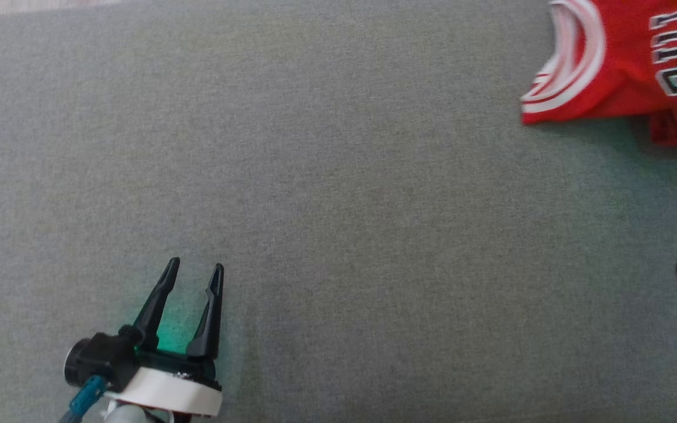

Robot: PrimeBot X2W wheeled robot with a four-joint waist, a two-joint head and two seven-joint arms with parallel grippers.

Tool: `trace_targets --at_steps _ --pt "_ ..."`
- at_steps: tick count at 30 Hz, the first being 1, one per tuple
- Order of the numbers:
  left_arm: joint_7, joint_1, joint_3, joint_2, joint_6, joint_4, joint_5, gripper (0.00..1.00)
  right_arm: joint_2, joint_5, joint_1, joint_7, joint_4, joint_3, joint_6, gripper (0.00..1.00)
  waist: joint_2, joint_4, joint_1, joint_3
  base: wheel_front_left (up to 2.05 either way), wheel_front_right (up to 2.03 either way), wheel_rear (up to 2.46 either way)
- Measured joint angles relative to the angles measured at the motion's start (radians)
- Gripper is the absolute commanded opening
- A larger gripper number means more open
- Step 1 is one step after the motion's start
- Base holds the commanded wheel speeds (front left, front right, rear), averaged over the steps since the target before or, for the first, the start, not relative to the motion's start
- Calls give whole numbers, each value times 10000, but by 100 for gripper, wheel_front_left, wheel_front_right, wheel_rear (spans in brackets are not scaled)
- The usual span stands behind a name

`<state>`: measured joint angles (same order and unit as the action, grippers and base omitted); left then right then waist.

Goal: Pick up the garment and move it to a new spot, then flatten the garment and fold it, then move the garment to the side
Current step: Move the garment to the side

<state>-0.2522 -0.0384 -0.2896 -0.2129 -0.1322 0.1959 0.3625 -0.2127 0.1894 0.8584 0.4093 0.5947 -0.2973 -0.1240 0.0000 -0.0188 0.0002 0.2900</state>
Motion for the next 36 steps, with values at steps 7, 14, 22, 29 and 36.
trace_targets --at_steps 7,14,22,29,36 --pt "0 1 13 -42 0 2 2 100 -56 -1104 111 1417 -832 -1122 0 0 0 105 -1 77 0 0 0" --pt "0 -2 31 -67 0 17 2 100 -261 -3003 84 1812 -1837 -1768 0 100 0 107 -1 147 0 0 0" --pt "0 -41 174 -56 0 36 2 100 -115 -4084 -136 708 -2537 -1795 0 100 0 107 -1 68 0 0 0" --pt "0 -19 744 240 0 -73 -29 100 255 -3789 -1446 -1055 -3411 -849 0 100 0 121 -3 -502 0 0 0" --pt "0 160 1622 976 0 217 -635 100 1344 -2571 -4551 -2963 -4424 29 0 100 1 353 -3 -1462 0 0 0"
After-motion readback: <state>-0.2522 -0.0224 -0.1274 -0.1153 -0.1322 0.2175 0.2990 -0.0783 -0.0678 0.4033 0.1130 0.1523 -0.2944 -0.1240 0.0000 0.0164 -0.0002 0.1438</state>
